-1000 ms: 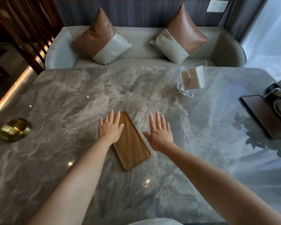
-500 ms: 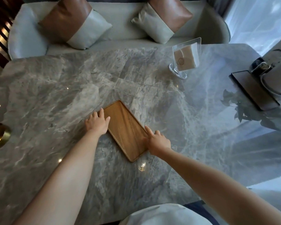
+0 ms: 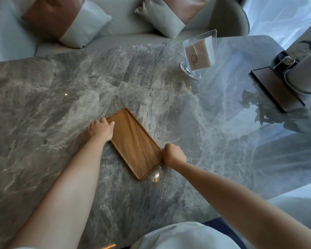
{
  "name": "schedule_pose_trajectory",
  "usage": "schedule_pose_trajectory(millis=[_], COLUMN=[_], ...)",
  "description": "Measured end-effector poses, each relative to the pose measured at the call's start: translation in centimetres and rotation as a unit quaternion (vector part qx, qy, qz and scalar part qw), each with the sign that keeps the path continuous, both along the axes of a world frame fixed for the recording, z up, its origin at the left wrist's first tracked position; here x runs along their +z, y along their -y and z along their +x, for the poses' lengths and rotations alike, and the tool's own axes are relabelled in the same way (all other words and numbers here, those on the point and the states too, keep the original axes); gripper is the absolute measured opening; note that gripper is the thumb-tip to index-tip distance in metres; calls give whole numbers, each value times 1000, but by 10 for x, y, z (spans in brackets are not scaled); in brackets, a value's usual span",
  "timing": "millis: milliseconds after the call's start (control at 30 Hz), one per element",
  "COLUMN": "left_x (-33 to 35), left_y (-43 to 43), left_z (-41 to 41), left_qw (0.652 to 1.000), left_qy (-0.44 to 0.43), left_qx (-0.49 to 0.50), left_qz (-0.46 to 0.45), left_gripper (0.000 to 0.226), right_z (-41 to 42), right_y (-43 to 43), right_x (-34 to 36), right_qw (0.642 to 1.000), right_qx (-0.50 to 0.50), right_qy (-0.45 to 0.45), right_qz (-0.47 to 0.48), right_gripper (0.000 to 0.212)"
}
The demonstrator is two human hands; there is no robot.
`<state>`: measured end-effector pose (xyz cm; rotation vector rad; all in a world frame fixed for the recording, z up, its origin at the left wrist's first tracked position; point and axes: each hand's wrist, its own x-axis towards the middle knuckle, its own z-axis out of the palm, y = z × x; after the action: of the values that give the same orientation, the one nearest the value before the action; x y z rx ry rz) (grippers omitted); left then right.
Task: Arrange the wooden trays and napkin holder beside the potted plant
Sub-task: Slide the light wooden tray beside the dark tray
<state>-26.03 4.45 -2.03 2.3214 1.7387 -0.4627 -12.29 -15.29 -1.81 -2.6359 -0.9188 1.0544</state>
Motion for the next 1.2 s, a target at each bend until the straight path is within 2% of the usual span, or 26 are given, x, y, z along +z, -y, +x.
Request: schedule_pose_trajectory(millis=[233, 433, 533, 700, 1000, 1200], left_x=[3, 16, 23, 29, 32, 29], left_y=[12, 27, 36, 60, 103, 115], left_z=[27, 82, 120, 193, 334, 425], left_qw=[999, 997, 996, 994, 991, 989], left_qy=[27, 69, 83, 105, 122, 121], left_qx=[34, 31, 23, 13, -27, -64], left_qz=[-14, -14, -15, -30, -54, -59], left_gripper=[59, 58, 57, 58, 56, 57], right_z=[24, 81, 118, 187, 308, 382], right_y=[17, 35, 48, 79, 137, 156], right_x=[3, 12, 16, 24, 32, 30], right_qw=[1000, 999, 998, 996, 993, 989], right_qx=[9, -9, -13, -26, -79, -109], right_qy=[21, 32, 50, 70, 76, 80], right_qz=[15, 38, 38, 45, 50, 54], right_gripper=[23, 27, 31, 20, 37, 23])
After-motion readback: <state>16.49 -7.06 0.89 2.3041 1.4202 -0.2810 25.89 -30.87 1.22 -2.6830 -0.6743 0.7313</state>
